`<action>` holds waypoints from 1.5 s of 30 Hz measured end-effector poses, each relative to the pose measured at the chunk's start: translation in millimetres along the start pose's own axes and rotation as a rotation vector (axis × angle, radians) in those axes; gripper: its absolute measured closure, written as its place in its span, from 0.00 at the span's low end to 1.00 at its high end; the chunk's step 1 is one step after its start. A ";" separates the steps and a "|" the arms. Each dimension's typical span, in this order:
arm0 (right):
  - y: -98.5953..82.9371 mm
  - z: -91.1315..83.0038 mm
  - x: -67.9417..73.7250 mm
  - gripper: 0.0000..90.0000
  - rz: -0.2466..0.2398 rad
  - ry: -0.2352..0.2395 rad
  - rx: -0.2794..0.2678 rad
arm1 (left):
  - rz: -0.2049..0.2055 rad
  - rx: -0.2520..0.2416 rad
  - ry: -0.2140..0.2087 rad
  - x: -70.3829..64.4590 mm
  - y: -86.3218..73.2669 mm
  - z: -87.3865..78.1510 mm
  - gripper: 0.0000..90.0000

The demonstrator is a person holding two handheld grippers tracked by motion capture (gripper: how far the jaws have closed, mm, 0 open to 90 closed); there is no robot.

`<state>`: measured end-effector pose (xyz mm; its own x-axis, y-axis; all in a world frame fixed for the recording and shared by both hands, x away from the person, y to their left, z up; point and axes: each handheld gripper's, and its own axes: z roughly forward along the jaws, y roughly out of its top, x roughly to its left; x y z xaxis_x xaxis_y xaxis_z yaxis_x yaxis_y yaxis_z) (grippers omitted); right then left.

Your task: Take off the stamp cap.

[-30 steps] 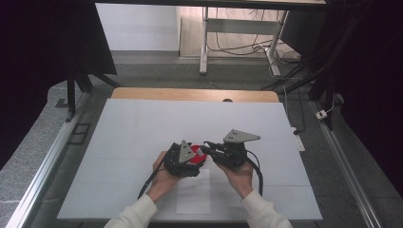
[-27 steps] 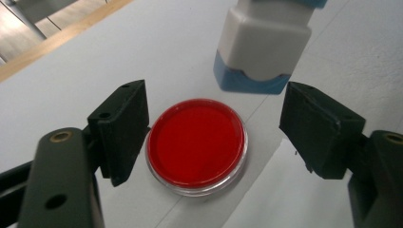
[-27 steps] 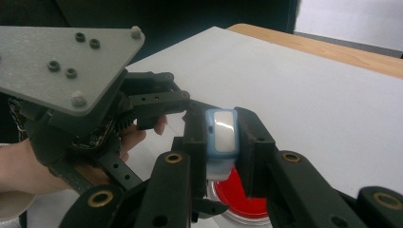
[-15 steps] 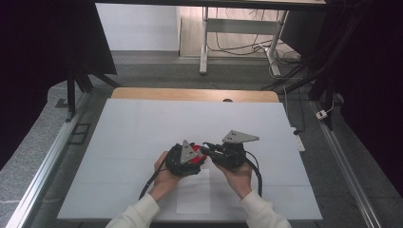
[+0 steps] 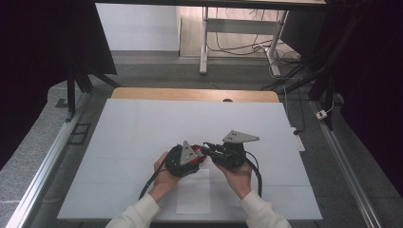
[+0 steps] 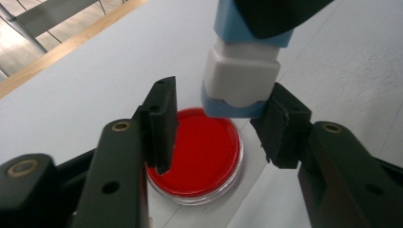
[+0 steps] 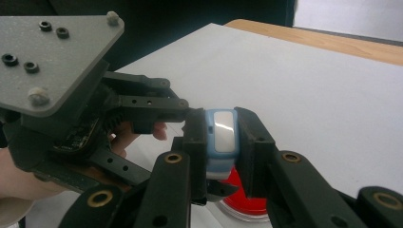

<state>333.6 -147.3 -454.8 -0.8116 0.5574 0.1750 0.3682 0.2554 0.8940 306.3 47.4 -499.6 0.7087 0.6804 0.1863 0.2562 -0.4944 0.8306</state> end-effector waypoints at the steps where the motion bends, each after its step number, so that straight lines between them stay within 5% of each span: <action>1: -0.2 0.1 -0.2 0.83 0.003 0.000 -0.001 | 0.003 0.000 0.000 -0.1 0.0 0.0 0.60; 35: -3.1 0.9 -3.0 0.83 0.025 -0.007 -0.002 | 0.092 0.016 0.010 -5.2 -1.2 -1.0 0.72; 45: -4.7 1.9 -1.8 0.83 0.021 -0.013 -0.003 | 0.079 0.008 0.018 -5.6 -3.9 -1.1 0.73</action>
<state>334.2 -148.0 -460.2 -0.7977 0.5730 0.1880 0.3833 0.2410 0.8916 300.6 46.1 -503.3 0.7152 0.6487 0.2602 0.2058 -0.5511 0.8086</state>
